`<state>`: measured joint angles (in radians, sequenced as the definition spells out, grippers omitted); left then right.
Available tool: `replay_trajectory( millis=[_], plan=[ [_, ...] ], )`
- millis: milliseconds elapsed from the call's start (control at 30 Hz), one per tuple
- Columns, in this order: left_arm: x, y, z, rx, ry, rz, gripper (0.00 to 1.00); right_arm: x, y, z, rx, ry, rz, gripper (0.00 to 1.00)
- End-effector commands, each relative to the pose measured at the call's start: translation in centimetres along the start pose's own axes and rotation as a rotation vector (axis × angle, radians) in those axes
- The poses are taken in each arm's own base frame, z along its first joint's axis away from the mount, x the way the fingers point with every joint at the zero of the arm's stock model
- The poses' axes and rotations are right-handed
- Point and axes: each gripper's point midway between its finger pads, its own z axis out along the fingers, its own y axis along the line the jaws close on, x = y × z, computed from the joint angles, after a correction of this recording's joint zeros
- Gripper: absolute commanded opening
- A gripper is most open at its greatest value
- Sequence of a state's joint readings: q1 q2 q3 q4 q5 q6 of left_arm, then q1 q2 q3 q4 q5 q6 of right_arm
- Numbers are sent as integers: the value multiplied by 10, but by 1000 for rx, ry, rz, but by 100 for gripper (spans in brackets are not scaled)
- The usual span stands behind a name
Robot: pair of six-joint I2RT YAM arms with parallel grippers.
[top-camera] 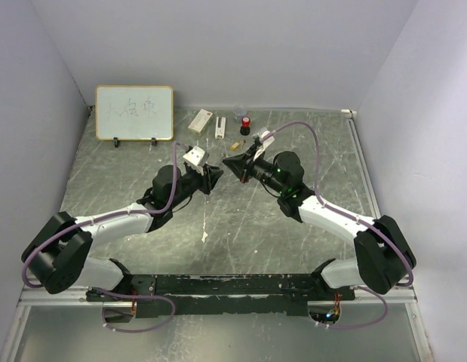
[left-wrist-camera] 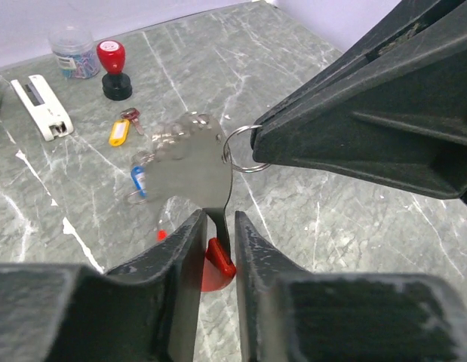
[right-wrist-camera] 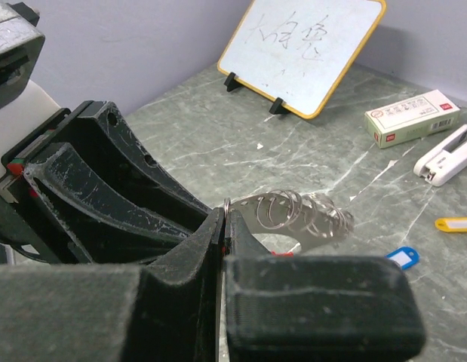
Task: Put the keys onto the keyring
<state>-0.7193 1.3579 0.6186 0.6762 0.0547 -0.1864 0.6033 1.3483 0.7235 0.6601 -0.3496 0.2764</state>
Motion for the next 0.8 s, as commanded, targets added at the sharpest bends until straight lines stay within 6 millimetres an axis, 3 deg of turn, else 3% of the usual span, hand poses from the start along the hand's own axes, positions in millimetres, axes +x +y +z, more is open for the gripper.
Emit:
replay_trajectory(
  millis=[0, 100, 367, 767],
  plan=[
    [-26, -1, 2, -22, -75, 29, 27, -3, 2, -5, 6, -13, 18, 0],
    [-28, -2, 2, -24, -79, 34, 25, 0, 1, -6, 12, -5, 22, 0],
    [-30, -4, 6, -22, -82, 35, 37, 5, 0, -7, 14, 5, 31, 0],
    [-22, -9, 11, 5, -70, 33, 38, 6, 3, -9, 3, 2, 42, 0]
  ],
)
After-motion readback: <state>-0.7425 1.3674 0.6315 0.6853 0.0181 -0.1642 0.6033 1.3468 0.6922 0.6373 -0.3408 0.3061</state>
